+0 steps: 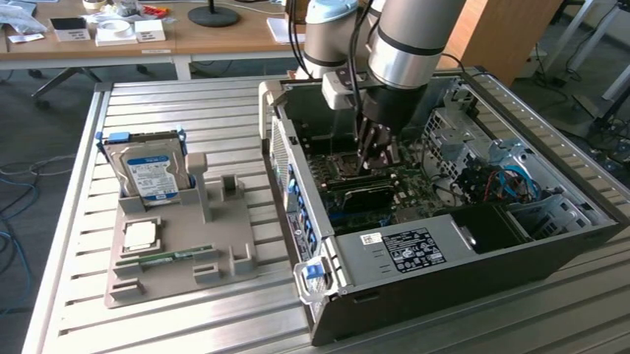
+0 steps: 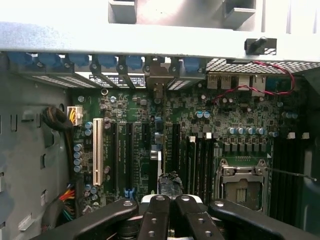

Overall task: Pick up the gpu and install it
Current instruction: 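Press down on the gpu until it lock into place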

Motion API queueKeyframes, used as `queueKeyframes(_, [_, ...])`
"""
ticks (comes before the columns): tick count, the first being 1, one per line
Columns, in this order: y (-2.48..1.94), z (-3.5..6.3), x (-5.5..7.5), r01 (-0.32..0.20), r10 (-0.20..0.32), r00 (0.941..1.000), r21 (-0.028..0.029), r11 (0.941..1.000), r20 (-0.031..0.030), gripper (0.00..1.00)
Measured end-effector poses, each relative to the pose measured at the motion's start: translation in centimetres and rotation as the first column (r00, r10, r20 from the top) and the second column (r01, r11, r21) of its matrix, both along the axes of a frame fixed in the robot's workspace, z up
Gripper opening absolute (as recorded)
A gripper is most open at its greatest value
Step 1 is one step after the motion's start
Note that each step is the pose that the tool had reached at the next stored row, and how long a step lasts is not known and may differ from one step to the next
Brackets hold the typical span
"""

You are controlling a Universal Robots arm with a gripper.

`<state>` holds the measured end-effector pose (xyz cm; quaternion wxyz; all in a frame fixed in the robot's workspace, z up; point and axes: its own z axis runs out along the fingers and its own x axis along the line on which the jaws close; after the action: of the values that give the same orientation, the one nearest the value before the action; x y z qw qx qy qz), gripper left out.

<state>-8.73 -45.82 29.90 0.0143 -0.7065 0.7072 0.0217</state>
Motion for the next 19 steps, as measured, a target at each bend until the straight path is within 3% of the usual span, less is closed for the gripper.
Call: queueKeyframes(19, [0.01, -0.3, 0.54, 0.036, -0.036, 0.9994, 0.0004, 0.9994, 0.0004, 0.11])
